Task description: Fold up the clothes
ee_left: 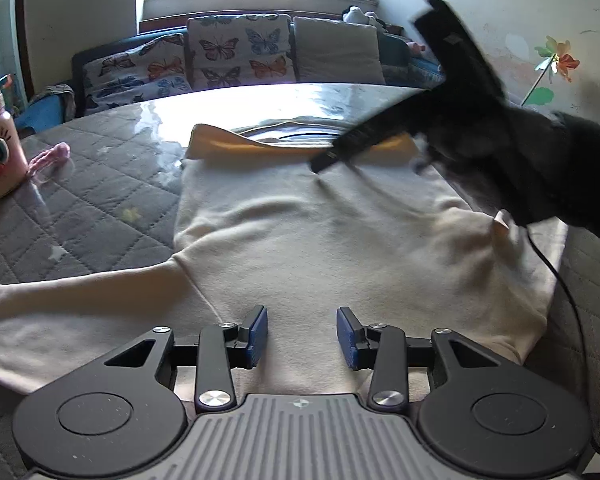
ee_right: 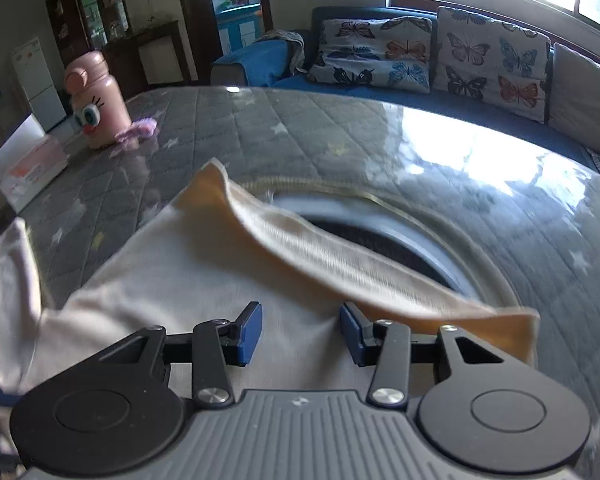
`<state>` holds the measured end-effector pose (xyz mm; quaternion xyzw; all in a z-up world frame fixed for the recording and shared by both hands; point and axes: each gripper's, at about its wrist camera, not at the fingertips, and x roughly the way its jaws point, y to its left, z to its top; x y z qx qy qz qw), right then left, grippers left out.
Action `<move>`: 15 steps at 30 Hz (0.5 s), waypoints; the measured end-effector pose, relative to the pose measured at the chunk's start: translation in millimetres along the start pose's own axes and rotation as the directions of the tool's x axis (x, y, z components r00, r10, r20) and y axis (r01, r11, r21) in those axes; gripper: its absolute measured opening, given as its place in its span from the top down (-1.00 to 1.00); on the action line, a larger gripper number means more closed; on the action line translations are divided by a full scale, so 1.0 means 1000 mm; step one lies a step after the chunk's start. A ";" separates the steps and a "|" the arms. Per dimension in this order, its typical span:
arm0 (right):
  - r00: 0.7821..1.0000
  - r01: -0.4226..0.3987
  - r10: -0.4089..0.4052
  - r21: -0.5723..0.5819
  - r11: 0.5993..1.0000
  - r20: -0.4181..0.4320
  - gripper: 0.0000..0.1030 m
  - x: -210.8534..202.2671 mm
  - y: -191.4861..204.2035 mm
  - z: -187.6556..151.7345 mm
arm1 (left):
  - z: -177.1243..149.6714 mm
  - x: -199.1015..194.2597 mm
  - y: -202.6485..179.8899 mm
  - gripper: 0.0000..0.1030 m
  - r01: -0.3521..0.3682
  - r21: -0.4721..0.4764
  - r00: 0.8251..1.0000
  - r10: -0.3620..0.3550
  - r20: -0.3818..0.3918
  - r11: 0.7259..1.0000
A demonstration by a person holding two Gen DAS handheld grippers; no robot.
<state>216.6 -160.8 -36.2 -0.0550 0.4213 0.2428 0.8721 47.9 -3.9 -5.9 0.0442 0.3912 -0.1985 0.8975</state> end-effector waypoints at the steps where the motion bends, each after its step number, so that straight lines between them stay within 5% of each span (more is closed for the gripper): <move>1: 1.000 -0.002 0.002 0.004 1.000 0.002 0.14 0.004 0.000 0.005 | 0.000 0.000 -0.001 0.11 0.003 0.006 1.000 -0.003 0.001 1.000; 15: 0.998 0.053 -0.053 0.013 0.999 0.013 0.17 0.027 -0.013 0.035 | -0.002 0.002 -0.009 -0.01 0.030 0.041 1.000 -0.030 0.004 0.999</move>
